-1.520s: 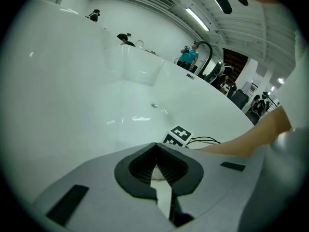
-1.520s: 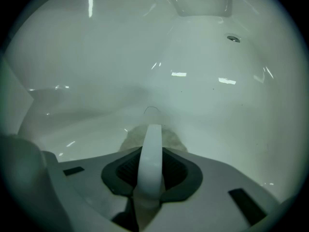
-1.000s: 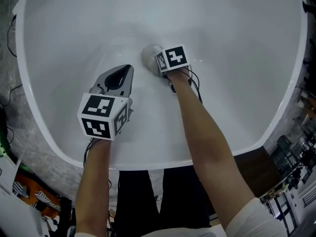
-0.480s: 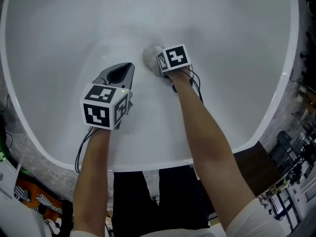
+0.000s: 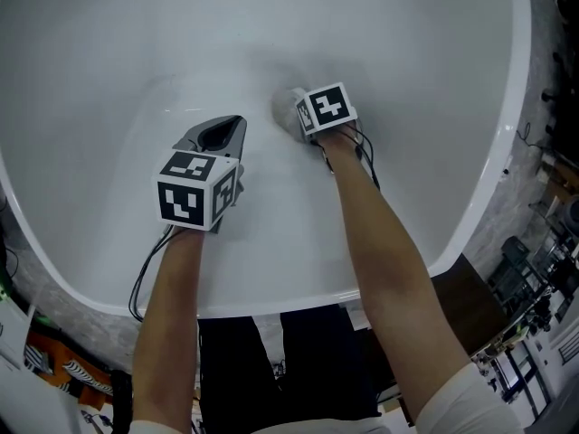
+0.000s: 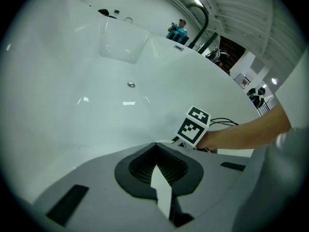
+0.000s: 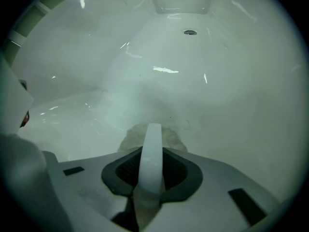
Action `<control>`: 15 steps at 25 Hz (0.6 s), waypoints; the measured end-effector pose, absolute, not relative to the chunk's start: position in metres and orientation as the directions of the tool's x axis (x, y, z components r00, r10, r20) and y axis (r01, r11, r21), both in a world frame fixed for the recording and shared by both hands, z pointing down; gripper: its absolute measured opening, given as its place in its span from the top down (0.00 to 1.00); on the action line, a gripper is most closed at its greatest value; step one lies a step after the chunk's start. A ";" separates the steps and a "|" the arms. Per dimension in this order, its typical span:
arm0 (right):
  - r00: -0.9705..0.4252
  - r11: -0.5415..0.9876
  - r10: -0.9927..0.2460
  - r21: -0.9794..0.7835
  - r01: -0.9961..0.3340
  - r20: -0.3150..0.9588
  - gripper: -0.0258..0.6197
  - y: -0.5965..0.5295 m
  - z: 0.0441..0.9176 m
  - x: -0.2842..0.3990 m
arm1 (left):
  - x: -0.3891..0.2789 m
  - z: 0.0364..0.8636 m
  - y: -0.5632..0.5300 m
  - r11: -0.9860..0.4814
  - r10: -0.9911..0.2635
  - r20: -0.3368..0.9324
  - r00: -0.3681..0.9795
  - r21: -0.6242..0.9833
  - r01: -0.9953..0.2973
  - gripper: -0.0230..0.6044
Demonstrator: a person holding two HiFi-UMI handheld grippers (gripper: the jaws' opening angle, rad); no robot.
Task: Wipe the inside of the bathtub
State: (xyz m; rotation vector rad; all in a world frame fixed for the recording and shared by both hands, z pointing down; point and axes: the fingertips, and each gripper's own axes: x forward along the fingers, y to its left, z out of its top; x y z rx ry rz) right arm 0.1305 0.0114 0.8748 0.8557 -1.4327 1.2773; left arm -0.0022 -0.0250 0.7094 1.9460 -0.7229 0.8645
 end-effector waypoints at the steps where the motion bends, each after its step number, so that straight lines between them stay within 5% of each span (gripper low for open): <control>1: -0.248 0.201 0.113 -0.267 -0.943 0.962 0.81 0.012 0.874 0.134 | 0.002 0.709 -0.025 -0.461 -0.151 0.791 0.593 0.474 -0.750 0.96; 15: -0.162 0.301 0.185 -0.213 -0.930 0.969 0.81 0.025 0.859 0.167 | 0.024 0.699 -0.019 -0.467 -0.147 0.799 0.584 0.464 -0.753 0.96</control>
